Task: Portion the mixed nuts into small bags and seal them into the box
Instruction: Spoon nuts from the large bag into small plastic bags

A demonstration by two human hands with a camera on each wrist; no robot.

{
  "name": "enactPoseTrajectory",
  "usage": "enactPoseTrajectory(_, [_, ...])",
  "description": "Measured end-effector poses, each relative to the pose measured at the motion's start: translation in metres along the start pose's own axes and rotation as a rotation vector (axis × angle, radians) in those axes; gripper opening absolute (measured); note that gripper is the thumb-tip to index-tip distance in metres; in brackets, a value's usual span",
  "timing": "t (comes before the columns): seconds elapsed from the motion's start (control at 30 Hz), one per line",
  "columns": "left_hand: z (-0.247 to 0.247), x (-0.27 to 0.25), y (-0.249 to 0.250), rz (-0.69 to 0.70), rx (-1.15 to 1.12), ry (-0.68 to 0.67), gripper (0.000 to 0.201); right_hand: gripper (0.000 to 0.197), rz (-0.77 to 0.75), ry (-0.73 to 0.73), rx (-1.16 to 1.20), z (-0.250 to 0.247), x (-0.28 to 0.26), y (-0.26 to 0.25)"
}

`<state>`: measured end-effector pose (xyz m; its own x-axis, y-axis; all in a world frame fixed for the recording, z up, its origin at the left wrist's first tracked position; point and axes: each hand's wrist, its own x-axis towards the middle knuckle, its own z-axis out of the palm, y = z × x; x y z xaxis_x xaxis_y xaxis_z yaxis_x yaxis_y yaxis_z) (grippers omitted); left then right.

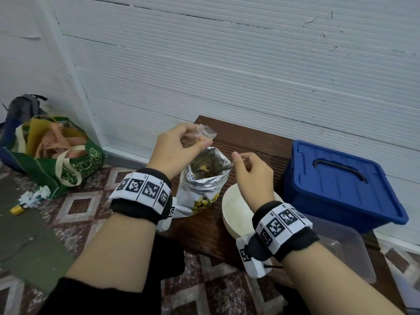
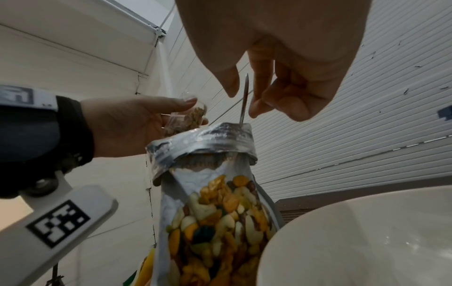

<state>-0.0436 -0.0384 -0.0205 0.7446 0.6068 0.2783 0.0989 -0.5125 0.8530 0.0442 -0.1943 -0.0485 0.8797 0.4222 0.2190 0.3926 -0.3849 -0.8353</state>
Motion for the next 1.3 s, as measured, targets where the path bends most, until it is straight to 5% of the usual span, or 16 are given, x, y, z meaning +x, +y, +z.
enactPoseTrajectory(0.13, [-0.001,-0.004,0.004,0.018,0.008,-0.027,0.04,0.018,-0.005,0.039,0.026,-0.003,-0.003,-0.004])
enactPoseTrajectory(0.63, [0.038,-0.024,0.054,0.287,-0.103,-0.122,0.04,0.045,0.007,0.119,0.287,-0.065,-0.004,-0.024])
enactPoseTrajectory(0.83, [0.078,-0.041,0.058,0.451,-0.02,-0.104,0.043,0.025,0.032,0.041,0.186,-0.104,-0.015,-0.014])
enactPoseTrajectory(0.97, [0.098,-0.054,0.061,0.408,0.006,-0.27,0.058,0.028,0.065,0.092,0.043,-0.125,-0.024,0.0])
enactPoseTrajectory(1.1, [0.105,-0.059,0.052,0.315,0.125,-0.422,0.051,0.034,0.105,0.116,-0.107,-0.144,-0.026,0.017])
enactPoseTrajectory(1.3, [0.108,-0.058,0.028,0.119,0.387,-0.581,0.055,0.037,0.332,-0.094,-0.454,-0.151,-0.023,0.057])
